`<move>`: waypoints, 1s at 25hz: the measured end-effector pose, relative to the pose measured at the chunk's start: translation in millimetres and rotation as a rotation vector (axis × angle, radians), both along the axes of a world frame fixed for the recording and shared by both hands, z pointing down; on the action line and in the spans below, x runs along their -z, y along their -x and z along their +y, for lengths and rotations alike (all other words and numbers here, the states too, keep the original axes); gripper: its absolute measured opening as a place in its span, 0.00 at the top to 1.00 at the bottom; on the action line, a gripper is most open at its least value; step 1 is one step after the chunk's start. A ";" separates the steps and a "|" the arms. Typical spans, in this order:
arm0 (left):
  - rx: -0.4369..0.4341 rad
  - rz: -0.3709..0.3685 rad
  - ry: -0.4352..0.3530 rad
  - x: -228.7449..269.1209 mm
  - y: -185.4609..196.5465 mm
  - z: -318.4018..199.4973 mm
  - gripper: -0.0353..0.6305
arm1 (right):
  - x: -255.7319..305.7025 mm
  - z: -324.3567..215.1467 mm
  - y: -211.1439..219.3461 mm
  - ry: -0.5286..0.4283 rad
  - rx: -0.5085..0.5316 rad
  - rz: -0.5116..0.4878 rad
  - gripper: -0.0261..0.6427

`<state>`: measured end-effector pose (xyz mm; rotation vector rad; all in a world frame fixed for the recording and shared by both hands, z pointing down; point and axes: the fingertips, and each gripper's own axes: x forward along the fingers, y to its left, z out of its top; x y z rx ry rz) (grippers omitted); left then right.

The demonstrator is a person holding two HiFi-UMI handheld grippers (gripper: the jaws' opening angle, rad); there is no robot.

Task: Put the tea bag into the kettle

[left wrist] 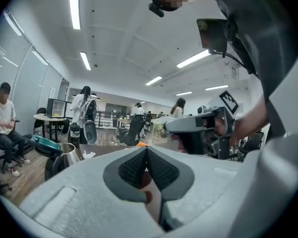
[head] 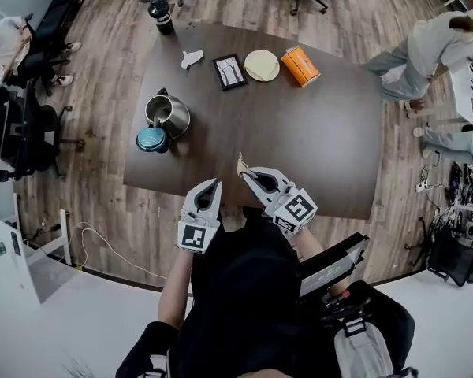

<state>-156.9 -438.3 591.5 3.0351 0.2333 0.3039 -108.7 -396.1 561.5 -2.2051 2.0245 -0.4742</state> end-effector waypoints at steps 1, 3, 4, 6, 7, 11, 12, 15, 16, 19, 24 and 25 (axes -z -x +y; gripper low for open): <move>-0.012 0.009 -0.002 1.7 1.6 -8.4 0.95 | 1.0 -6.4 3.0 0.003 -0.005 0.006 0.94; -0.024 0.029 -0.001 5.3 7.3 -24.6 0.95 | 2.8 -19.0 8.8 0.009 -0.017 0.017 0.94; -0.026 0.039 -0.001 7.5 11.3 -32.2 0.95 | 4.2 -25.3 12.4 0.011 -0.019 0.024 0.94; -0.026 0.053 -0.006 12.0 20.3 -46.4 0.95 | 7.0 -38.1 21.0 0.016 -0.011 0.042 0.94; -0.026 0.060 -0.012 14.2 23.3 -52.6 0.95 | 8.0 -44.0 24.0 0.022 -0.006 0.054 0.94; -0.039 0.100 -0.026 20.9 27.4 -66.2 0.95 | 12.5 -61.5 26.9 0.036 -0.002 0.101 0.94; -0.038 0.107 -0.025 21.8 27.9 -70.0 0.95 | 14.8 -67.2 27.6 0.035 0.003 0.113 0.94; -0.039 0.132 -0.032 26.7 26.4 -82.0 0.95 | 23.4 -86.6 28.9 0.025 0.021 0.147 0.94; -0.045 0.145 -0.037 29.7 25.9 -85.4 0.95 | 26.4 -93.1 28.3 0.020 0.026 0.153 0.94; -0.053 0.171 -0.052 38.2 27.4 -98.2 0.95 | 36.8 -112.9 23.8 0.001 0.037 0.160 0.94; -0.017 0.172 -0.046 35.0 29.9 -123.3 0.95 | 55.4 -148.7 8.9 -0.054 0.069 0.170 0.94; -0.019 0.175 -0.055 34.5 31.0 -125.6 0.95 | 58.3 -155.4 5.4 -0.061 0.075 0.170 0.94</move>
